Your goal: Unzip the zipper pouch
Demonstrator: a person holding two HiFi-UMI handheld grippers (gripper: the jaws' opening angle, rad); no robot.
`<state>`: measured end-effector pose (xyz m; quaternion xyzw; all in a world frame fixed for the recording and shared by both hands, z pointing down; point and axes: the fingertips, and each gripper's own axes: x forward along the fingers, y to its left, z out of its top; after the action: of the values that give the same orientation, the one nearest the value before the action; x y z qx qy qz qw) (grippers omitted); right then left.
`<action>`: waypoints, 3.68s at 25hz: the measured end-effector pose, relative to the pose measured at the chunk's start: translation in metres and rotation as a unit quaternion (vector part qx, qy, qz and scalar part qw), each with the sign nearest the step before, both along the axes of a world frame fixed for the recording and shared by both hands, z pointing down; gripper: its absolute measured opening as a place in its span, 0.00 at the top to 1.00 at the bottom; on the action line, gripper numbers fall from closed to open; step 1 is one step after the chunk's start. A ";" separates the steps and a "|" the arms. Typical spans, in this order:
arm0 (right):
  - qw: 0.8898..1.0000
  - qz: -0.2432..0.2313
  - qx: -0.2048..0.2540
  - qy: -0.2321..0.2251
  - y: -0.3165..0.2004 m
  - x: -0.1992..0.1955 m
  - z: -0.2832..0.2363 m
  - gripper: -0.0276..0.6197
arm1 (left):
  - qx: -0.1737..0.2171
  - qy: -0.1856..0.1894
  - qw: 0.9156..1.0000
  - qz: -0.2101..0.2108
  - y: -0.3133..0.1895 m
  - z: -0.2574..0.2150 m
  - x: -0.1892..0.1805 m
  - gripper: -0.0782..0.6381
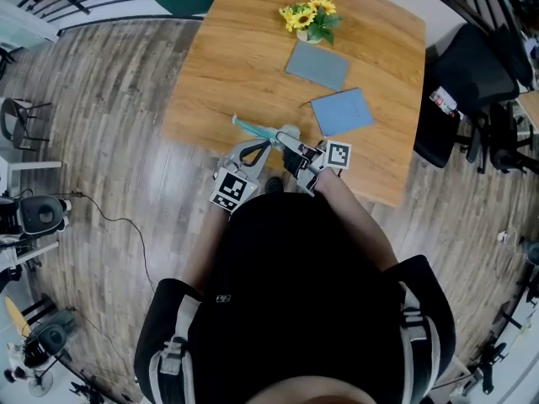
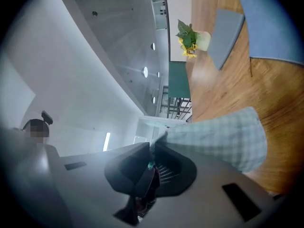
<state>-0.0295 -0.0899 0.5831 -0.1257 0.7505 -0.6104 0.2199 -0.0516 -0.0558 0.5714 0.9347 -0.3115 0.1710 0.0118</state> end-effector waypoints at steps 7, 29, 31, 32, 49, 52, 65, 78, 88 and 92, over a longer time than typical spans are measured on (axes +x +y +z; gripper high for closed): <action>1.000 0.011 0.007 0.016 -0.001 0.001 -0.006 0.91 | -0.001 0.007 0.999 -0.050 -0.008 -0.001 -0.008 0.89; 0.998 0.007 0.031 0.049 0.017 0.007 -0.011 0.91 | -0.013 0.005 0.998 -0.066 -0.002 0.003 -0.011 0.89; 0.998 0.007 0.034 0.052 0.019 0.009 -0.011 0.91 | -0.014 0.006 0.998 -0.066 -0.001 0.004 -0.009 0.89; 0.998 0.007 0.034 0.052 0.019 0.011 -0.011 0.91 | -0.013 0.005 0.998 -0.065 0.000 0.004 -0.007 0.89; 0.997 -0.007 0.041 0.060 0.021 0.033 -0.018 0.91 | -0.036 0.025 0.994 -0.098 -0.004 0.001 0.009 0.89; 0.997 -0.012 0.040 0.058 0.022 0.035 -0.020 0.91 | -0.044 0.029 0.992 -0.111 -0.006 0.002 0.009 0.89; 0.998 -0.024 0.042 0.052 0.023 0.040 -0.023 0.91 | -0.053 0.031 0.989 -0.134 -0.014 0.005 0.009 0.88; 0.997 -0.040 0.035 0.053 0.021 0.041 -0.023 0.91 | -0.061 0.032 0.985 -0.158 -0.023 0.004 0.001 0.88; 0.995 -0.070 0.042 0.059 0.011 0.038 -0.023 0.91 | -0.067 0.028 0.981 -0.182 -0.034 0.010 -0.004 0.88; 0.994 -0.080 0.042 0.058 0.007 0.036 -0.026 0.91 | -0.068 0.026 0.980 -0.186 -0.041 0.009 -0.006 0.88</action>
<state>0.0070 -0.0831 0.5576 -0.0914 0.7947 -0.5855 0.1315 -0.0576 -0.0966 0.5805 0.8618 -0.4668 0.1622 0.1147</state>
